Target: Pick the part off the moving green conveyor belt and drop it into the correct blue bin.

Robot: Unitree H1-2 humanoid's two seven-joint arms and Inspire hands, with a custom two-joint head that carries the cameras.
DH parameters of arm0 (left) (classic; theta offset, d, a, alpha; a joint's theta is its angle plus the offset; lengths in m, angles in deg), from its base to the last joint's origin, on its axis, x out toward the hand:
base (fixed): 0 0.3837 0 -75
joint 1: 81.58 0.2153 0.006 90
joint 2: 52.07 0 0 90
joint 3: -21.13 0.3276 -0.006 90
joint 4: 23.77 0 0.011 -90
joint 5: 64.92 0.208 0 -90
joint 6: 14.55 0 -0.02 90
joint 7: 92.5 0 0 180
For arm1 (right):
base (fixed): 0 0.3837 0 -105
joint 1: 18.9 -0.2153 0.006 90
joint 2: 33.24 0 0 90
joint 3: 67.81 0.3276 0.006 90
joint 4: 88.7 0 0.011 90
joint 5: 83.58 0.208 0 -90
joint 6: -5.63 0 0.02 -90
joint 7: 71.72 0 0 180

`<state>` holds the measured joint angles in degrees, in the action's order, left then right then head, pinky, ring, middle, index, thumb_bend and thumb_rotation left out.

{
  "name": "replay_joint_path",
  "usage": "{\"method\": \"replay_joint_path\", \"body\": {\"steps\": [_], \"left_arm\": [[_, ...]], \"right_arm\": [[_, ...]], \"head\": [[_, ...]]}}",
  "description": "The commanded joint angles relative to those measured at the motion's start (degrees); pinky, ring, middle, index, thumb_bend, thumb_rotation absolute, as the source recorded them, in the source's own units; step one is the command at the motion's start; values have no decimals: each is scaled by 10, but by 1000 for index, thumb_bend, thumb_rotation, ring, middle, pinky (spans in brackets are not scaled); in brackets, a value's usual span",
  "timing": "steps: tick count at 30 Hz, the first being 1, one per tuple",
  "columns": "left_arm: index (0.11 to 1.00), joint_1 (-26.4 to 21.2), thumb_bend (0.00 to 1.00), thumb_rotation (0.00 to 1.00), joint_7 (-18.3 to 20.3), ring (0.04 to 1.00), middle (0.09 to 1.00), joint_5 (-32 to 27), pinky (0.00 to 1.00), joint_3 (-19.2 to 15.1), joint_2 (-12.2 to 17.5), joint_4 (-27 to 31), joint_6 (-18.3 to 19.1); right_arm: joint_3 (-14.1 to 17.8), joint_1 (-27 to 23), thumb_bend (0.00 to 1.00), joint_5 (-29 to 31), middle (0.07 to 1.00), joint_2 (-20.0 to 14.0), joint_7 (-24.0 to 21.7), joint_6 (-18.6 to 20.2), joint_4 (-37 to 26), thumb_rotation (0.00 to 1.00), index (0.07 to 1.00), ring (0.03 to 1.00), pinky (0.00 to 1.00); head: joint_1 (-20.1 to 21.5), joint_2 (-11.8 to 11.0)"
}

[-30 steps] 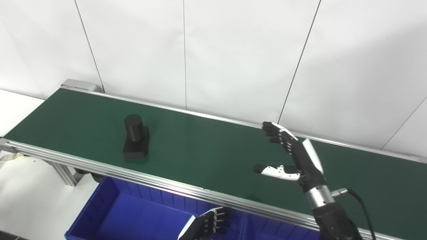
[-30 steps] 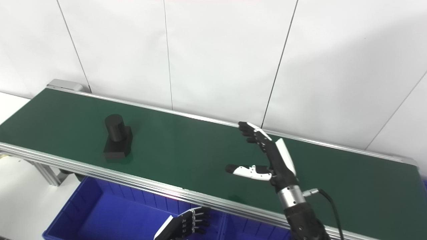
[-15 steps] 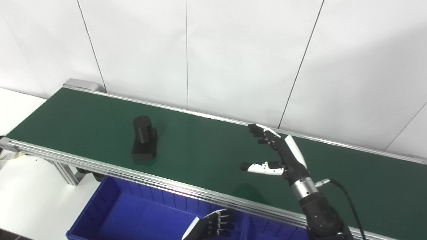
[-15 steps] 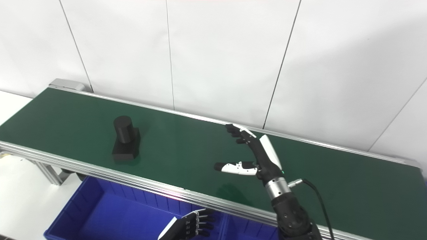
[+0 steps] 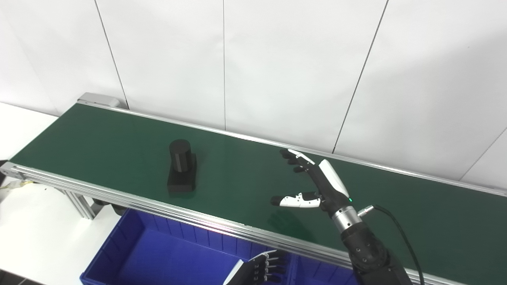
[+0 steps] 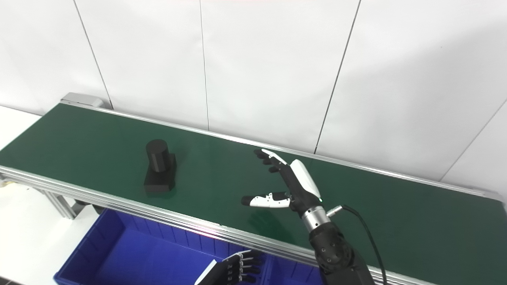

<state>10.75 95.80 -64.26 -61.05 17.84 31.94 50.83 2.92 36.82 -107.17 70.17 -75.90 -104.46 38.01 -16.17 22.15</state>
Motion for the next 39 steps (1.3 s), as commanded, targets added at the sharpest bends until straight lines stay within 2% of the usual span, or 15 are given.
{"method": "replay_joint_path", "body": {"steps": [1, 23, 35, 39], "left_arm": [[810, -6, 916, 114, -4, 756, 788, 4, 714, 7, -7, 18, -23], [793, 1, 909, 106, -33, 727, 773, 18, 675, 42, -6, 29, -23], [793, 3, 910, 109, -60, 719, 765, 30, 664, 63, -2, 37, -23], [792, 6, 918, 125, -65, 720, 764, 31, 667, 68, -1, 40, -23]], "right_arm": [[0, -31, 825, -1, 851, 7, 12, -21, -8, 387, 869, 825, 745], [-1, -69, 818, 5, 860, 31, 15, -34, 52, 364, 865, 843, 782], [-10, -82, 805, -9, 840, 40, 28, -49, 71, 368, 871, 810, 759], [-16, -84, 807, -12, 850, 46, 31, -40, 71, 377, 870, 816, 751]], "head": [[0, 0], [-15, 5], [-24, 8], [-25, 9]]}}
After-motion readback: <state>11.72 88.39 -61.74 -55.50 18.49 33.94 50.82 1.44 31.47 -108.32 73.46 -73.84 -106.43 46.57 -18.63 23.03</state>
